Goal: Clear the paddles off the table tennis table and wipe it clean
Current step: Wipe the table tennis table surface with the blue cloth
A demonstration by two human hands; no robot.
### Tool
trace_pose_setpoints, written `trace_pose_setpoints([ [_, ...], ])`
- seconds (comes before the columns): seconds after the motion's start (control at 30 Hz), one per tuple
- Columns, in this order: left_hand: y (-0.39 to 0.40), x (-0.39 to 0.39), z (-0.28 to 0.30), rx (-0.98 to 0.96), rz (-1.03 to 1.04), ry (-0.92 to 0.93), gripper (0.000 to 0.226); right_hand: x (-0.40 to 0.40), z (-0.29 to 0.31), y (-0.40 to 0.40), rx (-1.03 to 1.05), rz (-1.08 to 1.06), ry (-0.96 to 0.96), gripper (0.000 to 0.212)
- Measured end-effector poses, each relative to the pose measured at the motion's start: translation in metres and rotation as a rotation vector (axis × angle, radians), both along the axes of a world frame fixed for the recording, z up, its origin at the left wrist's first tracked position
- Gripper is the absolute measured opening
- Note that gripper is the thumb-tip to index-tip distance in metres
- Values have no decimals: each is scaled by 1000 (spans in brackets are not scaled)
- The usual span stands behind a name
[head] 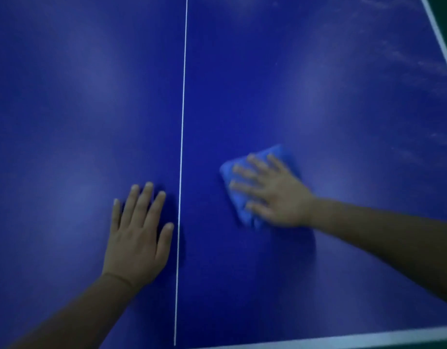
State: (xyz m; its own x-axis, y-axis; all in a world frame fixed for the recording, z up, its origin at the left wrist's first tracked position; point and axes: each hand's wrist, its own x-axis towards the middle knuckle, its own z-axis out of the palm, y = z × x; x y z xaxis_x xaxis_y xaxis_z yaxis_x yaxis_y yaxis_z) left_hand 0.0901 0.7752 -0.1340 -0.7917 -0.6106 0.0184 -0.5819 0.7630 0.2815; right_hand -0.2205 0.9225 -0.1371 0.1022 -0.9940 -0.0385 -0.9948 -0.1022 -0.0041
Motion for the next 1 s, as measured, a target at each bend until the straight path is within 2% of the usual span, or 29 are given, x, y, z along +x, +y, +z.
trace_pose_setpoints([
  [0.07, 9, 19, -2, -3, -51, -51, 63, -50, 2, -16, -51, -441, 28, 59],
  [0.13, 11, 29, -4, 1, -76, -91, 63, -81, 9, -23, -23, -882, -50, 61],
  [0.17, 10, 31, -4, 9, -74, -99, 63, -72, 9, -21, -40, -994, -72, 60],
  [0.2, 10, 30, -4, 16, -73, -101, 62, -49, 6, -17, -56, -1018, -32, 59],
  [0.27, 11, 29, -3, 29, -70, -102, 60, 26, 0, 5, -96, -811, 4, 58],
  [0.37, 11, 31, -4, 31, -58, -107, 60, 131, 1, 75, 28, -215, -99, 52],
  [0.4, 11, 32, -4, 29, -60, -115, 60, 133, 3, 95, 58, -80, -98, 52],
  [0.43, 10, 31, -4, 28, -62, -121, 61, 119, 5, 106, 65, -32, -88, 52],
  [0.47, 10, 31, -4, 27, -64, -127, 61, 94, 3, 110, 49, -88, -45, 53],
  [0.5, 9, 31, -5, 24, -67, -133, 61, 67, -1, 109, 24, -230, -1, 55],
  [0.6, 10, 31, -4, 21, -69, -132, 60, -13, 5, 100, 1, -895, -2, 58],
  [0.67, 9, 31, -3, 24, -62, -130, 61, -27, 11, 80, -38, -1292, -88, 60],
  [0.7, 9, 30, -3, 26, -61, -131, 61, -15, 12, 66, -58, -1400, -88, 60],
  [0.73, 10, 30, -3, 30, -60, -130, 61, 10, 9, 51, -87, -1407, -51, 60],
  [0.77, 10, 29, -3, 35, -59, -128, 61, 44, 5, 39, -123, -1302, -14, 60],
  [0.87, 9, 29, -4, 34, -51, -121, 61, 183, -1, 52, -26, -647, -79, 55],
  [0.9, 9, 30, -4, 34, -49, -120, 61, 211, 2, 74, 11, -500, -108, 55],
  [0.93, 10, 30, -4, 37, -48, -118, 62, 214, 3, 96, 20, -443, -118, 55],
  [1.0, 9, 28, -4, 37, -46, -107, 62, 176, -1, 133, 13, -573, -74, 55],
])
